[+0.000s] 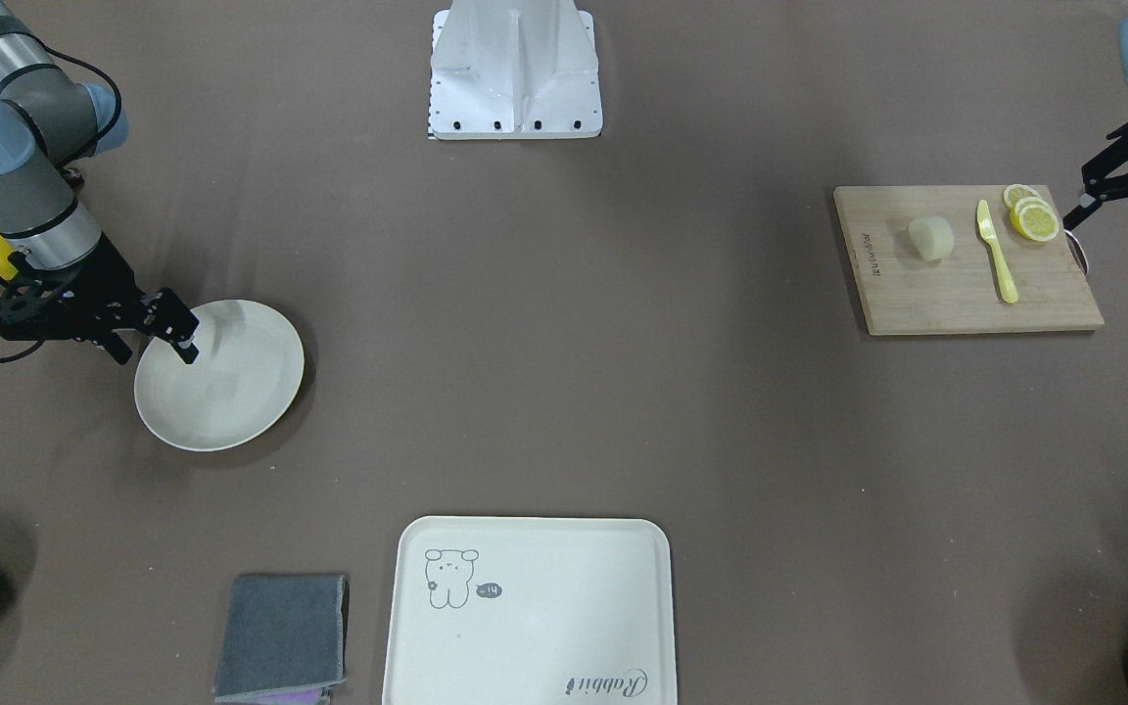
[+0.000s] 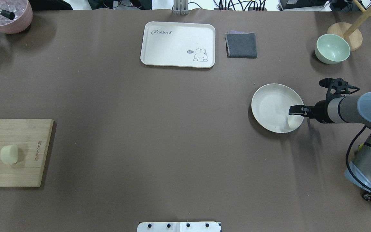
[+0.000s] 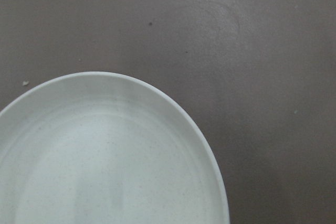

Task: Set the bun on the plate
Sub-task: 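Reach the right gripper to the rim of the white plate, then push the white plate with the right gripper toward the table centre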

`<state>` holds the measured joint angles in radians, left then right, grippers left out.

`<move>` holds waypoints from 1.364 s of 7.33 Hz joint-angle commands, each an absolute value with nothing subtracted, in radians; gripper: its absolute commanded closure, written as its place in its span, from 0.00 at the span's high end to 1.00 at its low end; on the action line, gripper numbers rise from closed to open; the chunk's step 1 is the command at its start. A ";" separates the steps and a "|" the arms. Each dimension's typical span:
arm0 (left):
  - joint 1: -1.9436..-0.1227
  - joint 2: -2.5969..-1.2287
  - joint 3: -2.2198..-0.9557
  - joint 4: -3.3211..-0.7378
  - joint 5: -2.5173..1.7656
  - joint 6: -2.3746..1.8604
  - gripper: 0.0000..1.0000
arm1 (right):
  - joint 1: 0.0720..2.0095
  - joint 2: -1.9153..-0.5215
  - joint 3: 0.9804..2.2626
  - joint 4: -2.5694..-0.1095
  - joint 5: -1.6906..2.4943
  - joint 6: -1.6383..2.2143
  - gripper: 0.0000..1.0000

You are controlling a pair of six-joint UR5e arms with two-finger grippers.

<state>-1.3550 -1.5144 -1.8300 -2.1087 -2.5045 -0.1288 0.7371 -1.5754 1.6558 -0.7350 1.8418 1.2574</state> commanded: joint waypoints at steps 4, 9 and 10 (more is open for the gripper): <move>-1.355 -1.514 -1.829 -2.111 -2.505 -0.129 0.98 | 0.732 -1.585 1.686 -0.736 1.838 1.272 0.00; -1.355 -1.516 -1.830 -2.111 -2.508 -0.130 0.98 | 0.627 -1.469 1.812 -0.742 1.688 1.572 0.00; -1.355 -1.514 -1.830 -2.111 -2.511 -0.130 0.98 | 0.529 -1.419 1.804 -0.750 1.564 1.586 0.00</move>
<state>-1.3545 -1.5151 -1.8304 -2.1108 -2.5081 -0.1303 0.6301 -1.4808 1.8074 -0.7436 1.6948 1.5426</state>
